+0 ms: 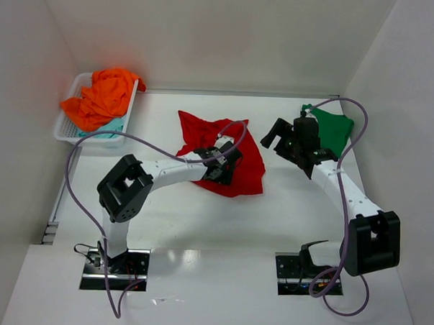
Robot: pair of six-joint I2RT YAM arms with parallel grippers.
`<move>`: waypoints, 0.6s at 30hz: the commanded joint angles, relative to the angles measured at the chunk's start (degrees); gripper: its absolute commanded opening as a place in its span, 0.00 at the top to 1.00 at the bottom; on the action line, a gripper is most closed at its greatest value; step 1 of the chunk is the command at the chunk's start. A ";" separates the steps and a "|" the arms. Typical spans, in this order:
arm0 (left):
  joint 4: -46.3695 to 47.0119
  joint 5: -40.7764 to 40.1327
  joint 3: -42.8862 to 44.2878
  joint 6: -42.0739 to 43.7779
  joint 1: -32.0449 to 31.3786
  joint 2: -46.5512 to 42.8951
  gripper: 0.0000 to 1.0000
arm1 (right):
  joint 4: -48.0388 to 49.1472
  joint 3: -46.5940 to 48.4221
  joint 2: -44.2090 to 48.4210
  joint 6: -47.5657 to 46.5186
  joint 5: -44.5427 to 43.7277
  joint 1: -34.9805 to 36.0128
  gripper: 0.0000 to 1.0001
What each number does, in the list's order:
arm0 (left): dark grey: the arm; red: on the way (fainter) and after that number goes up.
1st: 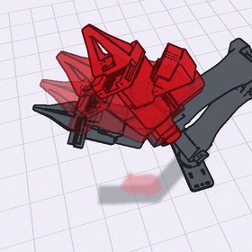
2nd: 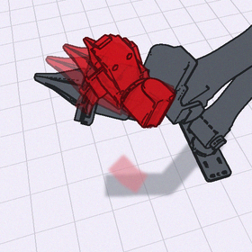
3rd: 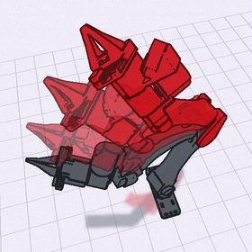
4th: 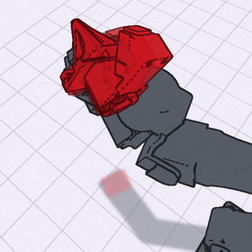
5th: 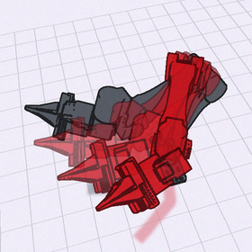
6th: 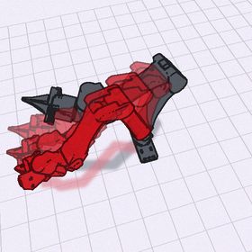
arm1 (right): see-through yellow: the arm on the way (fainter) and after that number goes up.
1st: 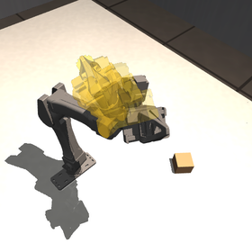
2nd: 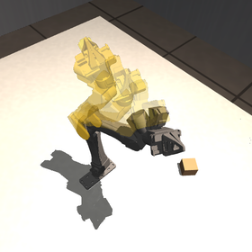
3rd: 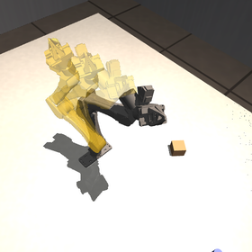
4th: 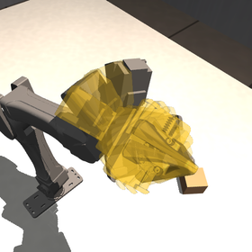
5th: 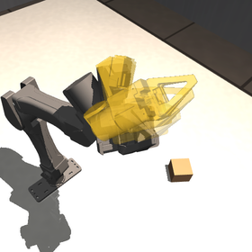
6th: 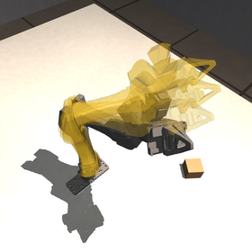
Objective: Fold and stack the t-shirts
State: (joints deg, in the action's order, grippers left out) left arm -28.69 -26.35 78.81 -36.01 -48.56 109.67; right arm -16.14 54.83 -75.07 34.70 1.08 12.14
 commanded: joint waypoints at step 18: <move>2.94 5.51 2.49 1.12 2.85 1.78 0.80 | 0.41 -1.65 4.32 0.11 -0.47 -1.77 0.00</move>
State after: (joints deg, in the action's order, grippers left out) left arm -26.50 -22.65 79.26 -35.68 -46.24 111.24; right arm -16.21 53.87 -72.99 34.70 1.28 10.87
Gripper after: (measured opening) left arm 0.250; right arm 0.999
